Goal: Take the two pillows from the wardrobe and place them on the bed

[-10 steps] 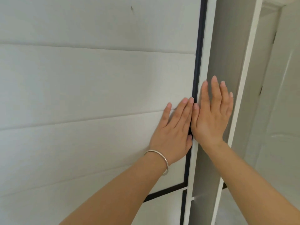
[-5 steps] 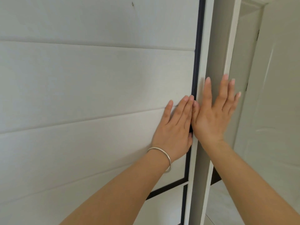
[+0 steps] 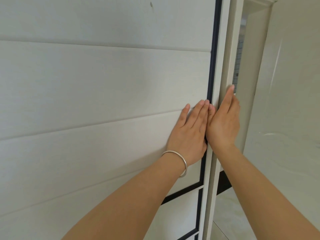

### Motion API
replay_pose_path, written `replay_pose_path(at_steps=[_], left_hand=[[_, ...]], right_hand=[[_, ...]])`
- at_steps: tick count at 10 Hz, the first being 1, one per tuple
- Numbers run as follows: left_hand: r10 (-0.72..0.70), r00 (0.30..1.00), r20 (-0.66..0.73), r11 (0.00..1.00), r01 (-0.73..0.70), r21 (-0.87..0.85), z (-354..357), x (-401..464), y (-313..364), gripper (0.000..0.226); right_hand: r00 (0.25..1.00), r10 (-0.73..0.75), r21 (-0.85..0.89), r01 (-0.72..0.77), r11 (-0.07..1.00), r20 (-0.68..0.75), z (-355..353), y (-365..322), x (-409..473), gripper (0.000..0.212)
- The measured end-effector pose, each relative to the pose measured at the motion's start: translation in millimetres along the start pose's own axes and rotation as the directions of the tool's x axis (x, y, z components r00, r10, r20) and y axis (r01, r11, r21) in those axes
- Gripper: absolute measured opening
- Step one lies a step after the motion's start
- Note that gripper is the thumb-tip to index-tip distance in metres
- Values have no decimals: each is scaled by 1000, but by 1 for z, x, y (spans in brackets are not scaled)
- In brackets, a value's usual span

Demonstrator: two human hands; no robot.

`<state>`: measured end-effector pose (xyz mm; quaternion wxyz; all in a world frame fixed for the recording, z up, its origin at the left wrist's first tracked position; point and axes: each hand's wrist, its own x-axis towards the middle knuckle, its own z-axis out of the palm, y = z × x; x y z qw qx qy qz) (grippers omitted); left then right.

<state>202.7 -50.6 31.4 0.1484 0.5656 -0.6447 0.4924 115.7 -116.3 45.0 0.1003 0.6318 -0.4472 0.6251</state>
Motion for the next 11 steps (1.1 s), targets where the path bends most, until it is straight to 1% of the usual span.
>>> replay_pose_path(at_steps=[2,4,6,8,9,10,11], left_hand=[[-7,999,31,1000,6,26,1,2,4,79],[8,997,74,1000,-7,-10,-4,1,7,78],[57,992,114,997,-51,-50,-8,-10,2,78],[75,990,116,992,-62,-112,-13,-23,-3,70],[97,988,118,989,-82,-125,-16,-36,-9,64],[110,987,115,983,-91,-159,-17,-58,-18,58],[125,991,51,968,-111,-227,-21,-87,-28,53]], right_hand=[[1000,-2,-13,3,1000,12,4,6,1,67],[1000,-9,-8,9,1000,2,2,10,3,66],[1000,7,25,-6,1000,-24,3,10,2,64],[1000,-4,77,6,997,-29,0,13,2,61],[1000,23,88,-22,996,-13,-6,11,1,59],[997,40,127,-31,991,-70,-12,9,-3,52],[979,153,274,-113,955,-131,-33,3,3,40]])
